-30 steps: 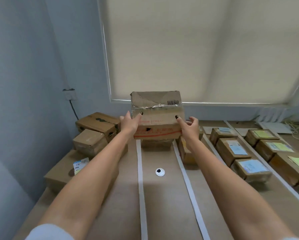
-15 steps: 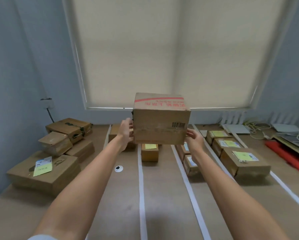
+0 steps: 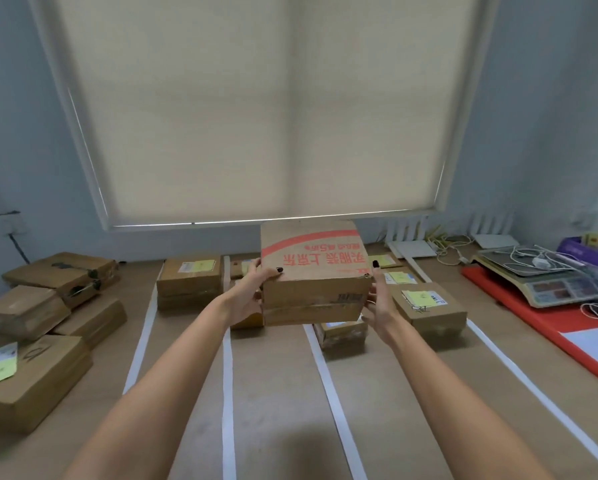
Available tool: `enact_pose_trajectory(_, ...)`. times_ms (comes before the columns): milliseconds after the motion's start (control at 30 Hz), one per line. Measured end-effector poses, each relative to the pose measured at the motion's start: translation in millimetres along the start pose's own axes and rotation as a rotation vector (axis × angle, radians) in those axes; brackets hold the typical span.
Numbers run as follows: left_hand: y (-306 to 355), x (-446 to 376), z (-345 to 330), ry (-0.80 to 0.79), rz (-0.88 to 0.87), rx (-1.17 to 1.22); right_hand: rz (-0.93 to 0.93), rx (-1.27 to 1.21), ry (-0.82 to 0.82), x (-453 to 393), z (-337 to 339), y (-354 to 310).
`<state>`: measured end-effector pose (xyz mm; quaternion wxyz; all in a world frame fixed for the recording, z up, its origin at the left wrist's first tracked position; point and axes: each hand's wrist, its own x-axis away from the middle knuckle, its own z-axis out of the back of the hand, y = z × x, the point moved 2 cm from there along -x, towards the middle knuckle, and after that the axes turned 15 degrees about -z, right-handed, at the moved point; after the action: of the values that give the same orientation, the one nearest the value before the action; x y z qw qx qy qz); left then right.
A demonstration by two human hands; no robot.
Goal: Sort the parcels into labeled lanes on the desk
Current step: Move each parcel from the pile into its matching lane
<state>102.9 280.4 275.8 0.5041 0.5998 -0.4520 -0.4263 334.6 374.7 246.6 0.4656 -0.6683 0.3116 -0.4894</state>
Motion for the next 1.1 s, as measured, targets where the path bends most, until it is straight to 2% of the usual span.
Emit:
enact_pose_trajectory(100, -16, -15, -1, -0.032, -0.09, 0.084, -0.03, 0.126, -0.039, -4, 12, -5)
enact_pose_trajectory(200, -29, -34, -2, -0.033, -0.17, 0.047, -0.07, 0.2, -0.027, -20, 28, -5)
enact_pose_trajectory(300, -37, -51, -12, 0.048, -0.188, 0.12, -0.015, 0.336, 0.105, -43, 37, -8)
enact_pose_trajectory(367, -40, -63, -23, 0.12, -0.188, 0.207, -0.01, 0.237, 0.156, -57, 43, -9)
enact_pose_trajectory(433, -43, -74, -33, 0.187, -0.182, 0.202, -0.054, 0.093, 0.125, -67, 49, -8)
enact_pose_trajectory(667, -77, -112, -54, 0.113, -0.125, 0.116, 0.0, 0.219, -0.175, -94, 65, -16)
enact_pose_trajectory(767, -92, -125, -58, 0.127, -0.089, 0.122, -0.04, 0.238, -0.228, -108, 69, -15)
enact_pose_trajectory(867, -105, -135, -66, 0.137, -0.05, 0.132, -0.067, 0.213, -0.163, -123, 76, -15)
enact_pose_trajectory(1100, -104, -151, -115, 0.128, -0.047, 0.119, -0.05, 0.162, 0.104, -130, 119, -20)
